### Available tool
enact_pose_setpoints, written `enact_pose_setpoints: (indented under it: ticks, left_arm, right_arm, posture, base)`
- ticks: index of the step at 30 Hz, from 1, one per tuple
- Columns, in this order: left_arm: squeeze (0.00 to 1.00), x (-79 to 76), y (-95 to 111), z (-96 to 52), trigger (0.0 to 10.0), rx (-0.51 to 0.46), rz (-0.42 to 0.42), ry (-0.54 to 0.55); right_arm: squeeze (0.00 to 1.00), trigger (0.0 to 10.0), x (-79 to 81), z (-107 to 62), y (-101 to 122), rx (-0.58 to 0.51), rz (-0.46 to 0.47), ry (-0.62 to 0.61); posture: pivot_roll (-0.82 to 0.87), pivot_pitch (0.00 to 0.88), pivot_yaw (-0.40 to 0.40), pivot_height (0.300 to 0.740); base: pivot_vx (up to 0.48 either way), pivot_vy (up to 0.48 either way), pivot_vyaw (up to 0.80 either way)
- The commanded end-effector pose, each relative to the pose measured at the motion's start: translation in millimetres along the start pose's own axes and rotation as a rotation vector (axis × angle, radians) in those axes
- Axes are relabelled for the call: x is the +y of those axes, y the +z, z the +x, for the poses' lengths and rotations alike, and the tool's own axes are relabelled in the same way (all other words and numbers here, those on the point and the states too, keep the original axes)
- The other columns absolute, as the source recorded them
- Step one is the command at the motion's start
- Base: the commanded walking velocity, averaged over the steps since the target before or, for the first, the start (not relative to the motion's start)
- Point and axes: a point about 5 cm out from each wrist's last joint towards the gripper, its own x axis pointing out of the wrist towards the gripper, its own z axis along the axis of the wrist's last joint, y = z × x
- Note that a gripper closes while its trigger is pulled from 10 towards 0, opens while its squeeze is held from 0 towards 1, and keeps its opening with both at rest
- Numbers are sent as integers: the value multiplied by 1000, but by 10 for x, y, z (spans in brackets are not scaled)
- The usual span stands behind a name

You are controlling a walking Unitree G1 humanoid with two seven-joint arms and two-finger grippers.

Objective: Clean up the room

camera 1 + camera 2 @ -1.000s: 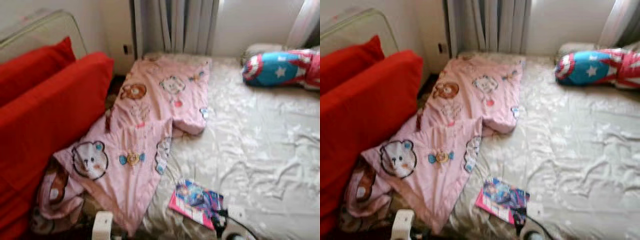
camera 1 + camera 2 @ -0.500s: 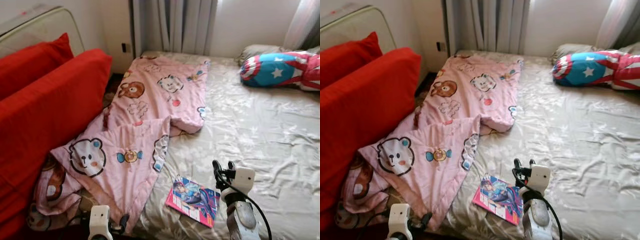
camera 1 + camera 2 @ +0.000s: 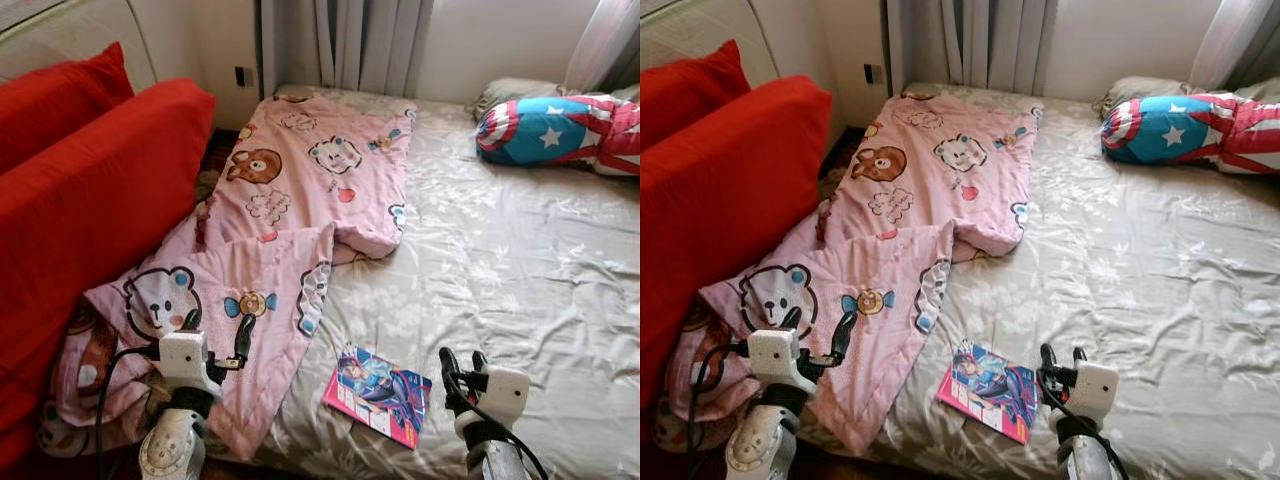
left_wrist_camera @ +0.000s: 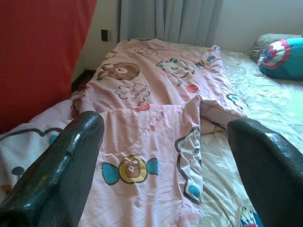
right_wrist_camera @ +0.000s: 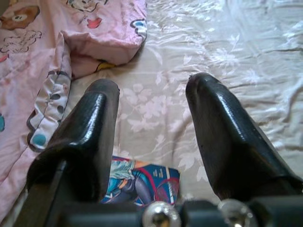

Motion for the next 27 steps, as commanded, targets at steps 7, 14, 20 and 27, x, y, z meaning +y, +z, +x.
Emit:
enact_pose_setpoints:
  ticks: [7,14,20,27]
  left_arm:
    - [0,-84,13,24,10000,45,-11,-47]
    - [0,-135,4,76,10000,71,-19,-73]
    - [0,-142,-17,72,10000,80,-25,-64]
    - [0,-148,-26,65,10000,84,-26,-64]
  right_arm:
    - [0,10000,39,112,71,34,-59,15]
    - [0,10000,-22,151,106,33,-82,-10]
    - [0,10000,-25,126,97,26,-61,-29]
    - [0,10000,19,148,63,59,-73,-18]
  posture:
    - [-91,125,-45,740]
    - [-90,127,-43,696]
    - [-79,121,-47,691]
    - [-77,112,-48,676]
  base:
    - [0,0,0]
    - [0,0,0]
    - [0,0,0]
    - [0,0,0]
